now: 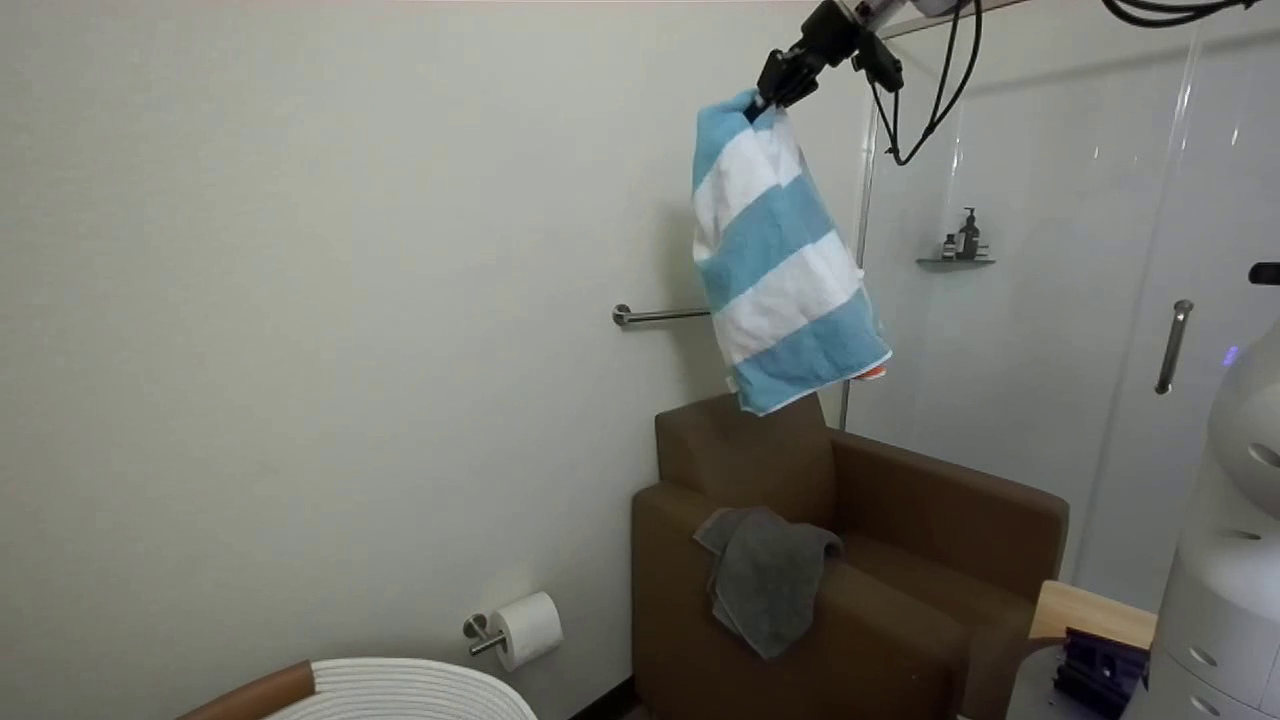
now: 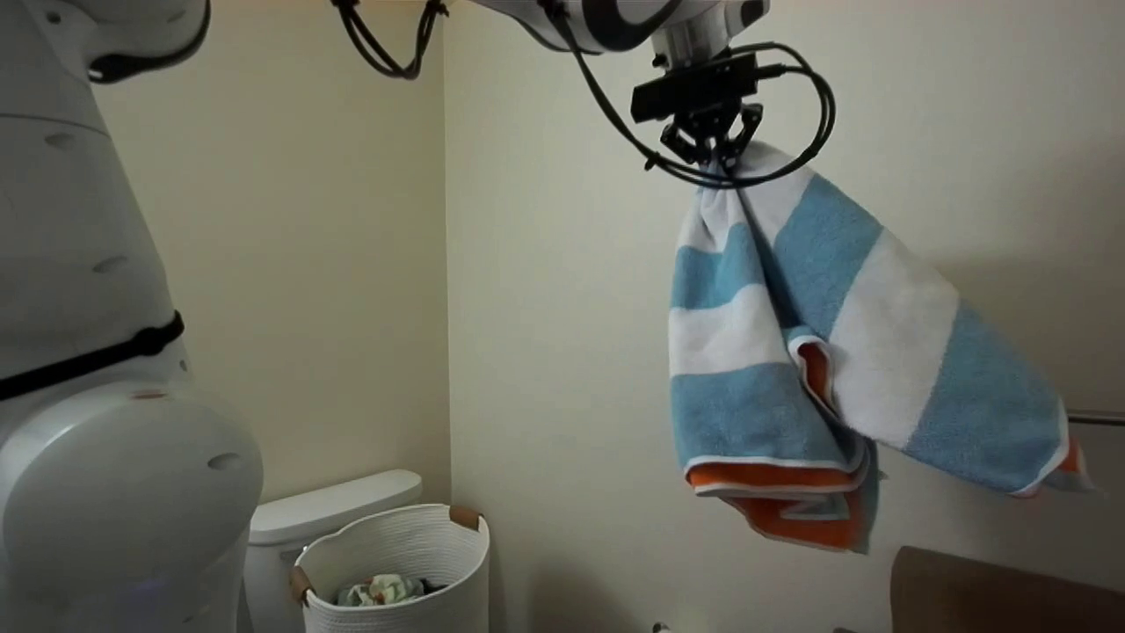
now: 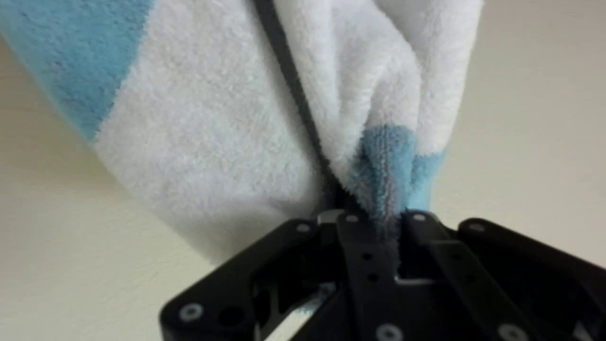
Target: Pick up the towel from the bag and put it on the sofa
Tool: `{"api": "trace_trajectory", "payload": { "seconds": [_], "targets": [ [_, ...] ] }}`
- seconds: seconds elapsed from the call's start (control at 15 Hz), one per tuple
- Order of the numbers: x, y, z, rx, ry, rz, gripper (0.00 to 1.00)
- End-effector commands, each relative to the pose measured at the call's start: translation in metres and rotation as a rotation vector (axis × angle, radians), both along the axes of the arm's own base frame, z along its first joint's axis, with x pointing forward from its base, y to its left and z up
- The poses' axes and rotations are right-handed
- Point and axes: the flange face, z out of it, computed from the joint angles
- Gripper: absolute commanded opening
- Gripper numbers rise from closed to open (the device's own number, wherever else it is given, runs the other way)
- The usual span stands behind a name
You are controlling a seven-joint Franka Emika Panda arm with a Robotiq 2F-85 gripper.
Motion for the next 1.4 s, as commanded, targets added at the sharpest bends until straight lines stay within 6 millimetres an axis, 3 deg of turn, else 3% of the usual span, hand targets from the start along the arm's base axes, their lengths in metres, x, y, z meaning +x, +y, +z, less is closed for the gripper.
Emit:
{"api": "trace_trajectory", "payload": {
  "seconds": [0.0, 0.2, 0.33, 0.47, 0.67, 1.13, 1.33],
  "targets": [
    [0.004, 0.003, -0.001, 0.0, 0.004, 0.007, 0.08],
    [0.013, 0.033, -0.021, -0.009, 0.015, 0.026, 0.09],
    [0.032, 0.038, -0.039, -0.039, 0.027, -0.004, 0.09],
    [0.047, 0.025, -0.053, -0.06, 0.04, -0.074, 0.09],
    [0.05, -0.026, -0.067, -0.029, 0.097, -0.195, 0.09],
    [-0.002, -0.206, -0.09, -0.02, 0.181, -0.482, 0.09],
    [-0.017, -0.256, -0.102, -0.021, 0.196, -0.576, 0.09]
  ]
}}
